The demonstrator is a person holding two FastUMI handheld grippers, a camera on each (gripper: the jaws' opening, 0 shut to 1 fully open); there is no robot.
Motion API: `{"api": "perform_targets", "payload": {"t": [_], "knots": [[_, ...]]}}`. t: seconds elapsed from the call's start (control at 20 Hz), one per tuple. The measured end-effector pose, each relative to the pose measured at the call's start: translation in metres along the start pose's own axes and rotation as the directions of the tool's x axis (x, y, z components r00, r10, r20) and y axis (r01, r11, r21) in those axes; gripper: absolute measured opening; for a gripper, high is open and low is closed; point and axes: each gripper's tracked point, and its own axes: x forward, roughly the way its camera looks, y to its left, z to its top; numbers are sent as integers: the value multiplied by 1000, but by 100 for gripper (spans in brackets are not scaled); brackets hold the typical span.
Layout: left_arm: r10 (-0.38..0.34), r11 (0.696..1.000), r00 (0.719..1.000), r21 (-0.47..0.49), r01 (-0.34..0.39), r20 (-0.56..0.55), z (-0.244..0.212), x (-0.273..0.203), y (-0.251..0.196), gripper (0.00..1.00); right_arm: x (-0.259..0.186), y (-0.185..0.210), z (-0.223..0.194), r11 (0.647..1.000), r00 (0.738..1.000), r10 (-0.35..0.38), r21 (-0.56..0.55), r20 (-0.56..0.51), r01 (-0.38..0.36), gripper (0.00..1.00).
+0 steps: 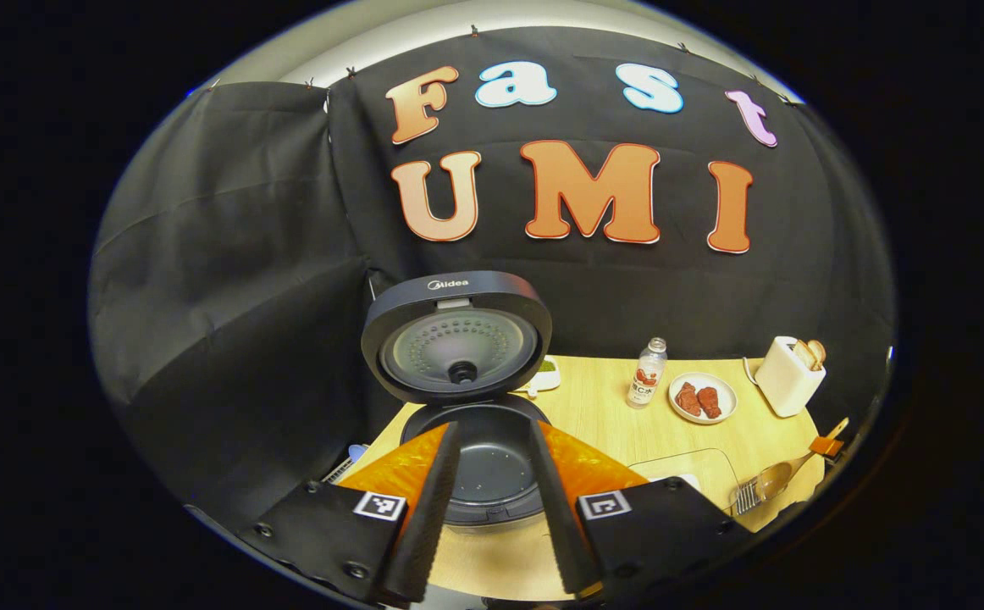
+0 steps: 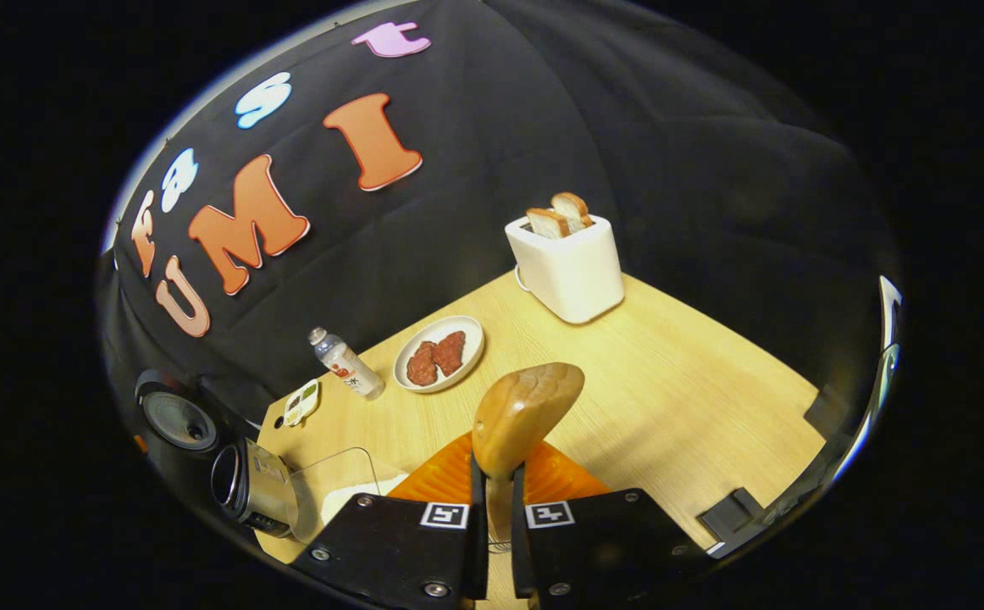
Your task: Close the left gripper, press the button to open the rice cooker; take a wooden spoon from the chopstick holder with the right hand, scoop a spoonful of rice and pour it into the rice cooker, then put the wooden spoon back into the chopstick holder.
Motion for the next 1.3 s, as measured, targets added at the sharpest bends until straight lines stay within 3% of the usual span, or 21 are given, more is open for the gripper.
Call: {"api": "perform_targets", "payload": {"t": [0.2, 0.4, 0.65, 0.75, 0.95, 1.3], "knots": [[27, 999, 1000, -20, -27, 10, -4, 4, 21, 90, -22, 46, 34, 995, 994, 73, -70, 78, -67, 10], [32, 999, 999, -30, -32, 5, -14, 4, 36, 88, -25, 106, 34, 976, 982, 171, -152, 78, -158, 10], [122, 991, 992, -58, -120, 25, -18, -5, 77, 92, -7, 165, -7, 929, 968, 249, -284, 11, -236, 11], [148, 987, 988, -59, -146, 32, -19, -12, 90, 100, 4, 177, -27, 900, 969, 249, -367, -11, -235, 10], [191, 981, 980, -31, -189, 50, -22, -25, 107, 100, 29, 187, -57, 834, 976, 217, -517, -13, -192, 10], [264, 964, 963, -9, -264, 56, -23, -40, 132, 100, 59, 189, -87, 771, 985, 168, -627, 32, -111, 10]]}}
